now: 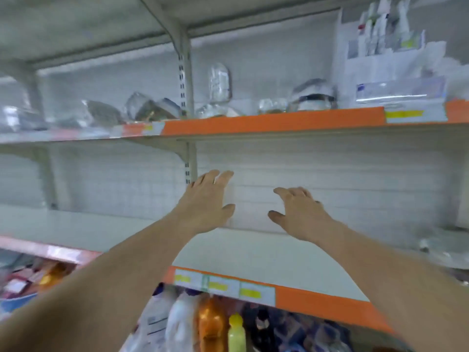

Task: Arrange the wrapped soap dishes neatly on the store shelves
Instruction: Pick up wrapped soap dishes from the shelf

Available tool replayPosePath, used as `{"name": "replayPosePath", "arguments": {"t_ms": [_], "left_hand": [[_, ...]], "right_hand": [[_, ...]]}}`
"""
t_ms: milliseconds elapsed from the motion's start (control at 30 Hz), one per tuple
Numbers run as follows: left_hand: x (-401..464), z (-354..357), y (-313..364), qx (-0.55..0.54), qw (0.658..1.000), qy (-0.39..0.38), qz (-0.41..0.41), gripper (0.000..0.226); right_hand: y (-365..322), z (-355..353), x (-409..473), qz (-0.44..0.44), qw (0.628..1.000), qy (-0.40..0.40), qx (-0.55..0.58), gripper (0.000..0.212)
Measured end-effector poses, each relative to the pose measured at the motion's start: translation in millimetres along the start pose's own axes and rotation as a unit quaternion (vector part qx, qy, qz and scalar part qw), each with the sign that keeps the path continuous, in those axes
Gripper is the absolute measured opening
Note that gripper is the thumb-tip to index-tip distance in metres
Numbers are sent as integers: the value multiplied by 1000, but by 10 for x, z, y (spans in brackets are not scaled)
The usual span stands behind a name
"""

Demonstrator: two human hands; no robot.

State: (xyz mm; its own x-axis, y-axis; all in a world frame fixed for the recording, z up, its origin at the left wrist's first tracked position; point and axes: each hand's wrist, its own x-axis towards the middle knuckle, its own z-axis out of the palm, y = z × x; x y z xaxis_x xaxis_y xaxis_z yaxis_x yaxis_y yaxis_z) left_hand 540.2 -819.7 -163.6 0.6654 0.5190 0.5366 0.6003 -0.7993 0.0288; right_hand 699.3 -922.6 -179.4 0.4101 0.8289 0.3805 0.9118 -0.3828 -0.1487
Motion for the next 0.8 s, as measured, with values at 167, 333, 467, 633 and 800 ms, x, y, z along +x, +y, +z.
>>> {"name": "replayPosePath", "arguments": {"t_ms": [167,333,467,633,800], "left_hand": [[-482,-738,-1451,74,994,45,-62,69],[-660,-1294,-2437,122,985,67,-101,67],[-661,-1495,-3088,129,979,96,-123,63],[-574,-1452,-3769,149,970,98,-167,60],[-245,-1466,-4423,185,962,91,-178,56]], "right_hand": [[-1628,-28,346,-109,990,32,84,56],[-2741,-363,731,-174,974,94,110,50],[-3317,-560,1068,-205,965,129,97,48],[-3792,-527,1517,-211,964,141,77,52],[-4200,-403,2121,-217,963,136,81,55]]}}
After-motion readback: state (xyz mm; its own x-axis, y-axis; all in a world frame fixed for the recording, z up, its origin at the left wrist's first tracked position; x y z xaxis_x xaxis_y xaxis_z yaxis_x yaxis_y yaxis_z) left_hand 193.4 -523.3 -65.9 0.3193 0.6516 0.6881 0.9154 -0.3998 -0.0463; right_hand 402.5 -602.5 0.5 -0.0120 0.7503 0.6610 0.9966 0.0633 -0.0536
